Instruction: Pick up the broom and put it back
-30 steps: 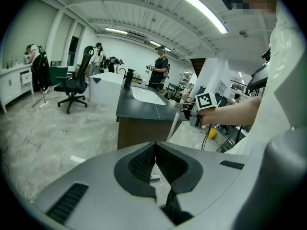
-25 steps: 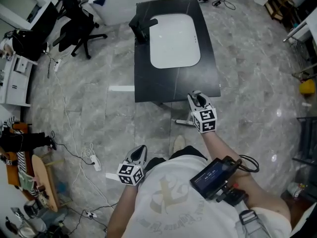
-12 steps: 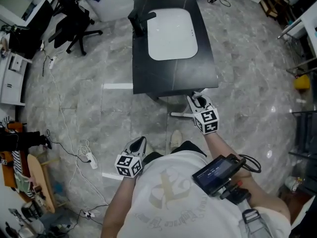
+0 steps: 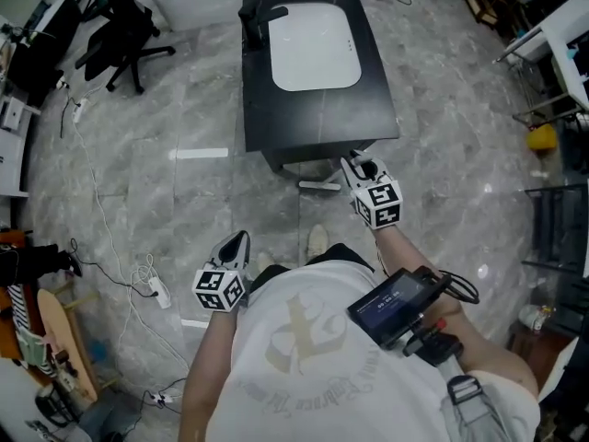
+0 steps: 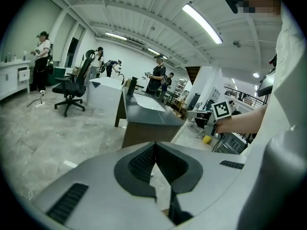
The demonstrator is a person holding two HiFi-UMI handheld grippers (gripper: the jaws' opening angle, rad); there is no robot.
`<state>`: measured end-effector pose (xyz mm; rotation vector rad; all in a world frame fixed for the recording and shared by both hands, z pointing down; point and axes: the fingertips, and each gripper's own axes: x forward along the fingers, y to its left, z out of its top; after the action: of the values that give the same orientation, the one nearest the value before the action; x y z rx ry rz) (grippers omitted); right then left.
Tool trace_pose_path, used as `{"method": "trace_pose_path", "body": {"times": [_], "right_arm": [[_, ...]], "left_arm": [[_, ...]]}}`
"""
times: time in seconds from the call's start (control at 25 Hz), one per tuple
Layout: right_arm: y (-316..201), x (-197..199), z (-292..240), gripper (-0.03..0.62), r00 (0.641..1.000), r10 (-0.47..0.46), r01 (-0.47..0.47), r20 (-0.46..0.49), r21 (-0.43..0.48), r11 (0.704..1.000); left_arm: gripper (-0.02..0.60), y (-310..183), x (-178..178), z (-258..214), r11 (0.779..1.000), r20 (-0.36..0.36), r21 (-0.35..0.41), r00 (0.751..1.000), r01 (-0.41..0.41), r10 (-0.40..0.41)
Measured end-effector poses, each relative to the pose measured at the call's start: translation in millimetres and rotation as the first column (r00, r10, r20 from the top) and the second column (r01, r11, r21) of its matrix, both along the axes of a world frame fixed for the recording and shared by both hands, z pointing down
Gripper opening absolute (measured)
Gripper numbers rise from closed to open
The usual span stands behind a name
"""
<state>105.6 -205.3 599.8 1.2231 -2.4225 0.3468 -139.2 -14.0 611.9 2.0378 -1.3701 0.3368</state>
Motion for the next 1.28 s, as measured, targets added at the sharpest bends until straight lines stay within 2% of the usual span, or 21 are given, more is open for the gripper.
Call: {"method": "trace_pose_path", "body": {"times": [0.16,0.4,0.72,1.08,1.28], "right_arm": [[7,-14,-16,0.1,1.0,-0.013,0.013,-0.011,0.018,1.0],[17,-36,-43,0.1,1.0,-0.018,0.019,-0.003,0.037,0.999],[42,-63,-71,0.1,0.999,-0.031,0.03,0.025,0.054,0.998],[106,-108,-87,0.1,0.997,-0.07,0.067,0.041,0.074,0.995],[113,-121,-95,0.1,0.994,-0.095,0.091,0.049,0.07,0.993]], "left_arm": [[0.012,4,-19,0,1.0,-0.012,0.015,1.0,0.02,-0.02],[0.012,3,-39,-5,0.999,-0.027,0.036,1.0,0.005,-0.004],[0.012,3,-56,-15,0.996,-0.032,0.079,0.998,-0.052,0.054],[0.012,34,-74,-12,0.984,-0.031,0.112,0.989,-0.138,0.143],[0.012,30,-74,-16,0.98,-0.026,0.117,0.986,-0.162,0.166]]}}
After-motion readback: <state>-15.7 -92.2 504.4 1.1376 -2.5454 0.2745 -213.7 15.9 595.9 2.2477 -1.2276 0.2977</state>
